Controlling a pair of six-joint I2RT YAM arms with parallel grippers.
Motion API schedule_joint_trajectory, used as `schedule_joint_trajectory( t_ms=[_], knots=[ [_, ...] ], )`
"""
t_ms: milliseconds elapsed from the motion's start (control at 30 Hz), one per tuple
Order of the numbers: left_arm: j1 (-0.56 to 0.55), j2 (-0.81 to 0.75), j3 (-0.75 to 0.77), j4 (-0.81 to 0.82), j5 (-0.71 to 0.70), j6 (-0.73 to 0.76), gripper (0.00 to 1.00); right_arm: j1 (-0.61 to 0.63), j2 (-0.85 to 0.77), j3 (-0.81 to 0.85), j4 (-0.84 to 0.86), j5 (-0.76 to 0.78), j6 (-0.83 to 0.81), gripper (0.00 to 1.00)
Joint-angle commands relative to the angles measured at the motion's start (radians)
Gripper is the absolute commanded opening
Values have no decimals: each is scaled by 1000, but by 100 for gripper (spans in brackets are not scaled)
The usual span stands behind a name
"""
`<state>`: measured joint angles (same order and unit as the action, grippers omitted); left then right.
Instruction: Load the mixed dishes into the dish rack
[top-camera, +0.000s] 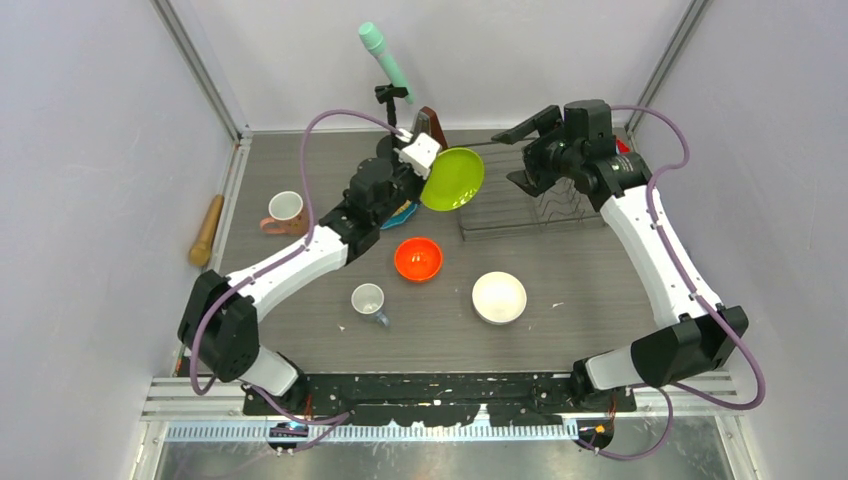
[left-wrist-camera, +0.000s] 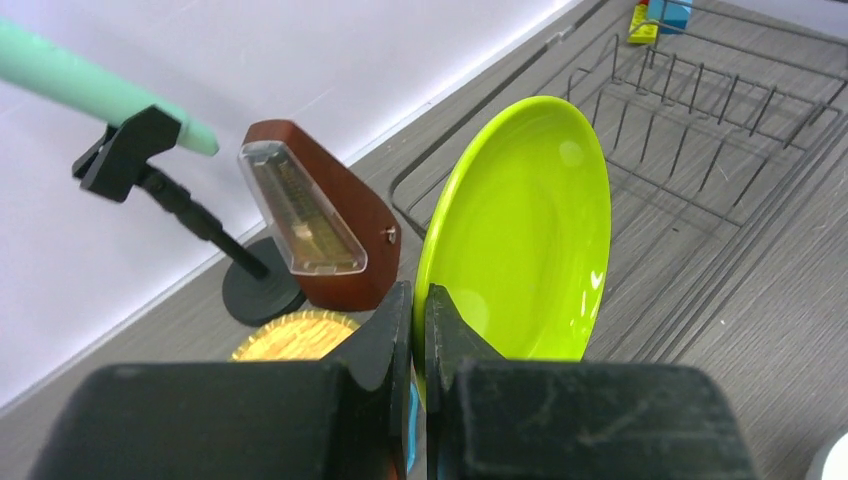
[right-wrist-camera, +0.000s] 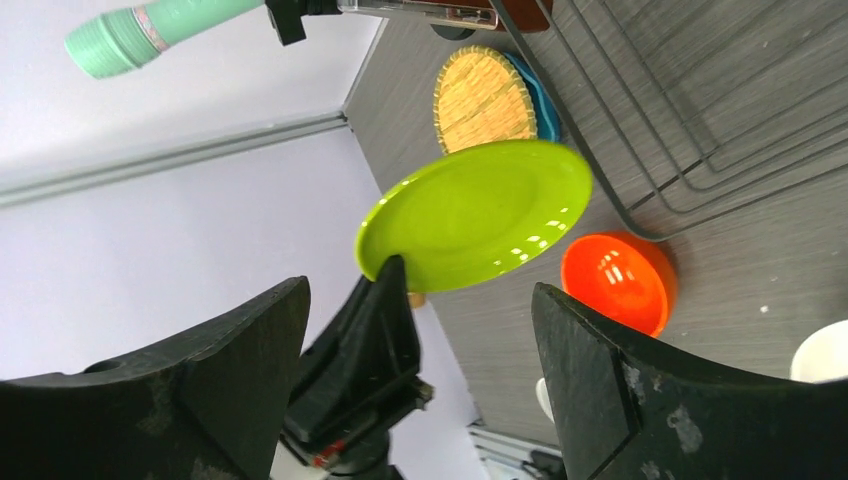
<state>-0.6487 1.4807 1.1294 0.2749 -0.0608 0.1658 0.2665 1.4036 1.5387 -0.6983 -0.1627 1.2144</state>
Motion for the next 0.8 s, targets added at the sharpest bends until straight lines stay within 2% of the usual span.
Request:
schedule_joint_trajectory(
  t_ms=[0,167,367,500,767],
  knots=[
    [-23,26,54,156,9,95,0,5,19,49,-34,-1,160,87],
    [-76,41,-7,330,90,201,0,10,39,44,-31,-31,244,84],
    [-120,74,-37,424,139,324,0,16,55,1,17,-58,303,81],
    [-132,83,-62,470,153,359,0,17,58,-2,44,-64,316,68],
    [-145,103,-89,533,166,443,0,16,52,-26,59,-49,328,57]
  ],
)
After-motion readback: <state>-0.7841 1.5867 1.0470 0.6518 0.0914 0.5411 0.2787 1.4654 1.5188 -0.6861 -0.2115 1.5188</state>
